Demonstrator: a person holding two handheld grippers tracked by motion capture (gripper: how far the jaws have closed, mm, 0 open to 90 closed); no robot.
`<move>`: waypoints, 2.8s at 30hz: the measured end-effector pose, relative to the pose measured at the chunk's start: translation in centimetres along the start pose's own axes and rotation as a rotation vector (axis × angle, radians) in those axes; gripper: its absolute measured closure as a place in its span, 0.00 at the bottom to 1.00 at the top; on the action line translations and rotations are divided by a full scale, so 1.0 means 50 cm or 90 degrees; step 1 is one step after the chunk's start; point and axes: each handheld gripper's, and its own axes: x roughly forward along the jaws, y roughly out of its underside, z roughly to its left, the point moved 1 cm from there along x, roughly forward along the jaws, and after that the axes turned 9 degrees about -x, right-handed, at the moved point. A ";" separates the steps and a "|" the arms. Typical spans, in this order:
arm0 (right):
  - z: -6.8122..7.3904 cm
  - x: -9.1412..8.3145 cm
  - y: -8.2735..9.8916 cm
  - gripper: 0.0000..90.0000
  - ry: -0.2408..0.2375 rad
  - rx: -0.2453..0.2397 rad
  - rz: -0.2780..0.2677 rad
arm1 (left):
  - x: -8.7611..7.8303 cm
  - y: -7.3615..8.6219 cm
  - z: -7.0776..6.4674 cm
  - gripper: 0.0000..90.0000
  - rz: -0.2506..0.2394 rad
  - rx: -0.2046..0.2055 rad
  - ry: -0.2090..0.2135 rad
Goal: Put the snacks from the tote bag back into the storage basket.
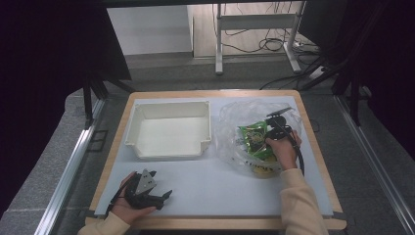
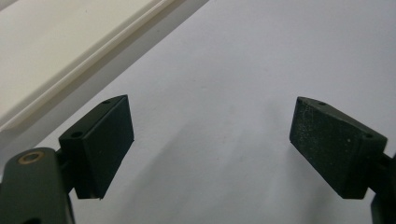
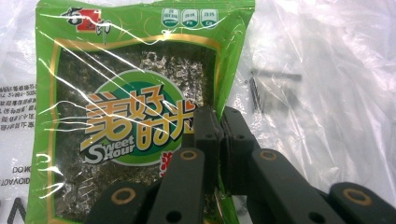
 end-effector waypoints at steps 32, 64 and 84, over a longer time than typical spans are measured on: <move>-0.011 -0.080 -0.005 1.00 -0.023 -0.002 -0.109 | -0.004 0.001 0.002 0.15 -0.003 0.002 0.002; -0.045 -0.185 0.005 1.00 -0.067 0.045 -0.259 | -0.003 0.003 0.000 0.15 0.003 0.008 -0.003; -0.034 -0.211 0.004 1.00 -0.104 0.050 -0.300 | 0.001 0.003 -0.003 0.15 0.005 0.010 -0.003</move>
